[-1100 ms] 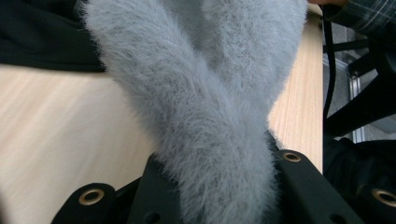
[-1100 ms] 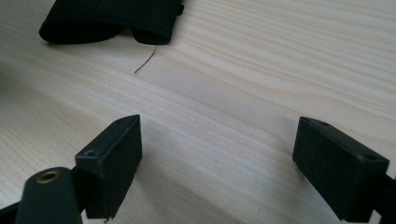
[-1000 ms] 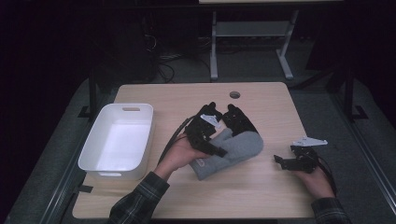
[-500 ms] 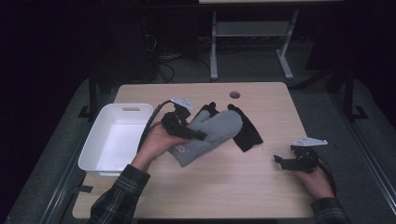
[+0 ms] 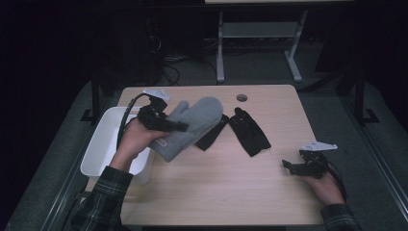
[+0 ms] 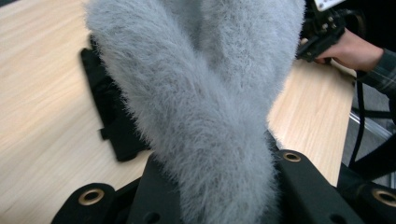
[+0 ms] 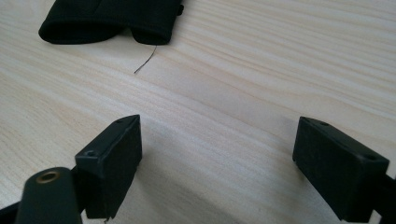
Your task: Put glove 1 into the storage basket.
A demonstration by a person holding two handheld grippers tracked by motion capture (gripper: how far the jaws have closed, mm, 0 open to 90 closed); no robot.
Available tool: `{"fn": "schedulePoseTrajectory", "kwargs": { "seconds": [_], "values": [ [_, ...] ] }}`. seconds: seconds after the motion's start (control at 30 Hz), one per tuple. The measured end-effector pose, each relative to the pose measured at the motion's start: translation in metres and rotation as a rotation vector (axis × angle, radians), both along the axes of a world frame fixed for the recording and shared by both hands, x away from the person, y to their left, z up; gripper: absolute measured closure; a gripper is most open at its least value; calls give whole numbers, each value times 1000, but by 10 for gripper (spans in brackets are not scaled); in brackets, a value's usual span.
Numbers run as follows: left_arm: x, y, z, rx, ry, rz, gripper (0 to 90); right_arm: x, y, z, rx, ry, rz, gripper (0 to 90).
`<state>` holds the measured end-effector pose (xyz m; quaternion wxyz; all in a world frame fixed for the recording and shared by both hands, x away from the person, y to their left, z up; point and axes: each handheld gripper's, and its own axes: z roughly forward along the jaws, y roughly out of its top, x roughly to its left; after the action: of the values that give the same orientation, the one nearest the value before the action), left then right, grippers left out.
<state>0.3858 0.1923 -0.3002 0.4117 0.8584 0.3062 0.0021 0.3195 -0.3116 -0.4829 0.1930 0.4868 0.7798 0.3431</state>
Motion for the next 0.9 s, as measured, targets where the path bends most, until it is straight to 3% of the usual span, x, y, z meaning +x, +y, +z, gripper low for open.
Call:
{"fn": "schedulePoseTrajectory", "kwargs": {
  "seconds": [0.53, 0.9],
  "values": [
    [-6, 78, 5, -19, -4, 161, 715, 0, 0, 0, 0, 0, -1, 155],
    [-18, 134, -6, -33, 3, 293, 716, 0, 0, 0, 0, 1, -3, 155]
  ]
}}
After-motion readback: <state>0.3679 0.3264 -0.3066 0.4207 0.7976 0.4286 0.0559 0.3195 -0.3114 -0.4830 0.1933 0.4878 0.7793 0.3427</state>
